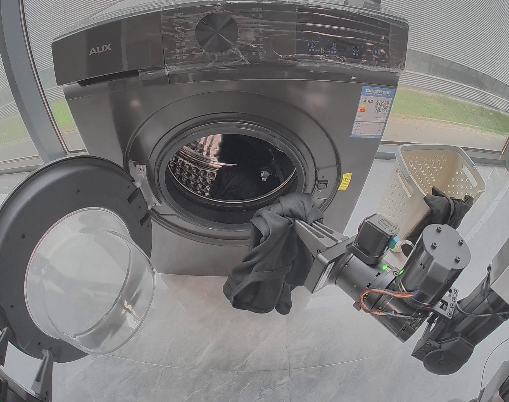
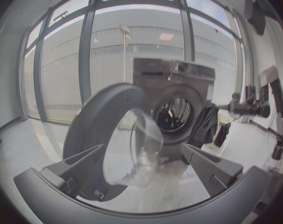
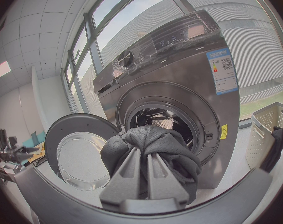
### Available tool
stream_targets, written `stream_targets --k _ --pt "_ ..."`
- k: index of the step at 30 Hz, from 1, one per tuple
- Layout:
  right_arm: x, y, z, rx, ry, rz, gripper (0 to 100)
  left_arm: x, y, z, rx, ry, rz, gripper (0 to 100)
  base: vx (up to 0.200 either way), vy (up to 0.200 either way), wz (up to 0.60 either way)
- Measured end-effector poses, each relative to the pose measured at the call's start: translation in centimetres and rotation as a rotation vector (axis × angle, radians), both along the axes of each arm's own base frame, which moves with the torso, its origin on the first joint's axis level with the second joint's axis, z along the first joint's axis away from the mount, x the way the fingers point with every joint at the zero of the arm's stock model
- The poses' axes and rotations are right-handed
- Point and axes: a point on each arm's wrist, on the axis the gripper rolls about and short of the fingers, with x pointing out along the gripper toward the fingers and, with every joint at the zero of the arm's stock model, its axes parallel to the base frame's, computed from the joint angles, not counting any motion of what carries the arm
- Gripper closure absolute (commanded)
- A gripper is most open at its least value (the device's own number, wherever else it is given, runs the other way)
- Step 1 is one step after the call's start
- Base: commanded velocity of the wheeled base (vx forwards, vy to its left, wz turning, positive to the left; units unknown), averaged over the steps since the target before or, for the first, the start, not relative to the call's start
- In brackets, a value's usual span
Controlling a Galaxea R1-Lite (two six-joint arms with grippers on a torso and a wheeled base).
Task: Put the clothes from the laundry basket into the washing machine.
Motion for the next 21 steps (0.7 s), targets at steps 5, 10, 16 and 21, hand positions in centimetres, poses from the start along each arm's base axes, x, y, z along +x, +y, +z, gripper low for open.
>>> stream_targets --k 5,10,16,21 --pt "0.2 0.5 -0.4 0.012 0.017 0.01 100 -0.7 -0.3 2.9 -0.01 -0.084 -0.145 0 0.0 0.0 0.0" --pt "0.3 1.3 -0.4 0.047 0.028 0.029 100 0.1 -0.8 4.5 0.012 -0.014 -0.375 0 0.0 0.0 0.0" --pt "0.8 2.2 0.0 0.087 0.019 0.043 100 3.0 -1.1 5.5 0.011 0.15 -0.546 0 0.0 0.0 0.0" --pt "1.1 2.7 0.3 0.109 0.01 0.048 100 6.5 -1.5 6.6 0.008 0.224 -0.643 0 0.0 0.0 0.0"
